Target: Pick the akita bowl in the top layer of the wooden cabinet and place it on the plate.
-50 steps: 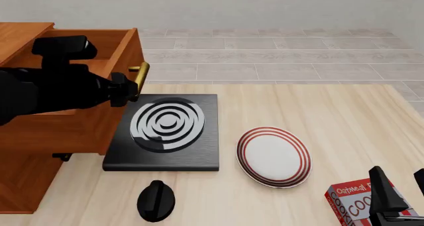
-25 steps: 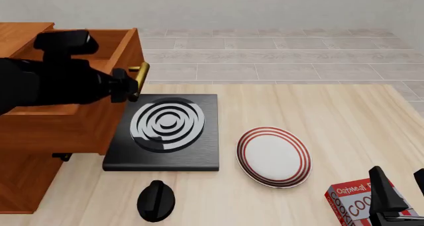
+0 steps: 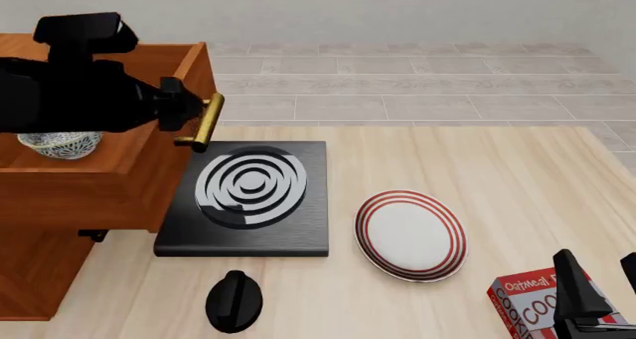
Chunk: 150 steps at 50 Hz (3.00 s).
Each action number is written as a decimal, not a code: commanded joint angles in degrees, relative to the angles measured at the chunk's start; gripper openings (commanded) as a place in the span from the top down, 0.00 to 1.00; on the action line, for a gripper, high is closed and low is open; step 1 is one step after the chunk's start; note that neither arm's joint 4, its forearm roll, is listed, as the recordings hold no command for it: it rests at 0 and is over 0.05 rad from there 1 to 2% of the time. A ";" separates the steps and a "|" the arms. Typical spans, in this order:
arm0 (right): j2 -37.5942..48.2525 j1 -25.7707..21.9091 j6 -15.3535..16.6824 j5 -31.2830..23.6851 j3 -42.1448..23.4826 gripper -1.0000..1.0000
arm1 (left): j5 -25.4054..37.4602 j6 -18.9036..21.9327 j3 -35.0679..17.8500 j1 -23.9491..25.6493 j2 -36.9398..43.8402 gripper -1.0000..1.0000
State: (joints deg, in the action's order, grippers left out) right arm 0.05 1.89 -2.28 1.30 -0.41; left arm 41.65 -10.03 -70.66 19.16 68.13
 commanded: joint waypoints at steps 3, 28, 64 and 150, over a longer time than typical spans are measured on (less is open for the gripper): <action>-0.02 -0.06 0.14 0.00 -0.07 0.00 | 0.63 1.98 -3.08 0.08 -0.35 0.00; -0.03 -0.13 0.38 0.03 -0.24 0.00 | 3.87 5.62 -8.76 -4.13 0.03 0.00; -0.03 -0.15 0.23 0.50 -0.13 0.00 | 5.51 11.74 -10.88 -11.54 0.11 0.00; -0.03 -0.13 0.53 0.42 -0.17 0.00 | 6.11 16.11 -5.02 -22.99 6.15 0.00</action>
State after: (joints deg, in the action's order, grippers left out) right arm 0.02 1.69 -1.70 1.65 -0.63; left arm 48.35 6.88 -76.78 -4.22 73.74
